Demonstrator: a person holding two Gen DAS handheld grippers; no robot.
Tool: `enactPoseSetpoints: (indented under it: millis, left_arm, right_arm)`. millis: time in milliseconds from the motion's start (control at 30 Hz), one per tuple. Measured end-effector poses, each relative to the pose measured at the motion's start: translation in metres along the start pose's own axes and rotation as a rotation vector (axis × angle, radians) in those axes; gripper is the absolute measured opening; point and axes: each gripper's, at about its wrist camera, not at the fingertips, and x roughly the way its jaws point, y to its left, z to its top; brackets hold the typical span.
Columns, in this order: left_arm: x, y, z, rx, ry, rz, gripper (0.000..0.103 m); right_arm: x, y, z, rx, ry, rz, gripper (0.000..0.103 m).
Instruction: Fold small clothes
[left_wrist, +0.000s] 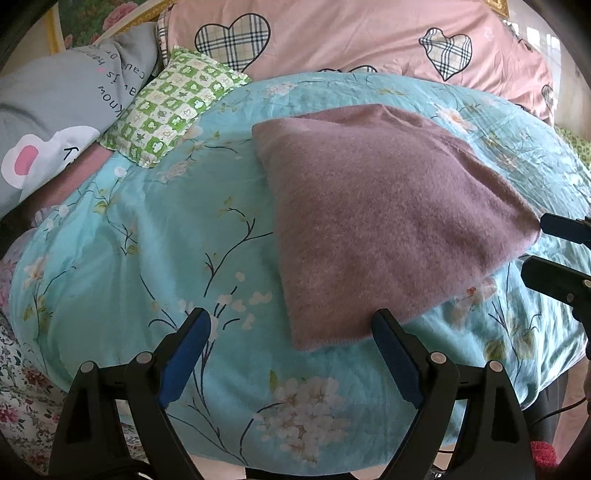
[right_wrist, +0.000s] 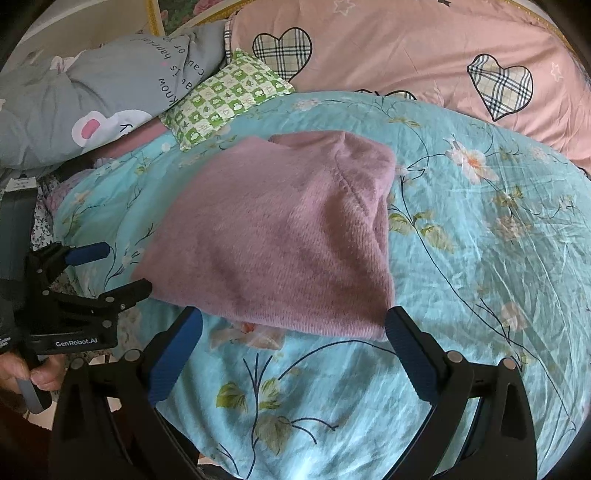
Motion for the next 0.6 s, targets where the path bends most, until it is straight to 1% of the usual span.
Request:
enactPoseSetpoints:
  millis: [600]
  left_arm:
    - [0.0050,-0.0035,0.0024,-0.002,0.010,-0.011,0.090]
  right_arm:
    - [0.0034,-0.0002,0.0022,0.018,0.000,-0.002,0.100]
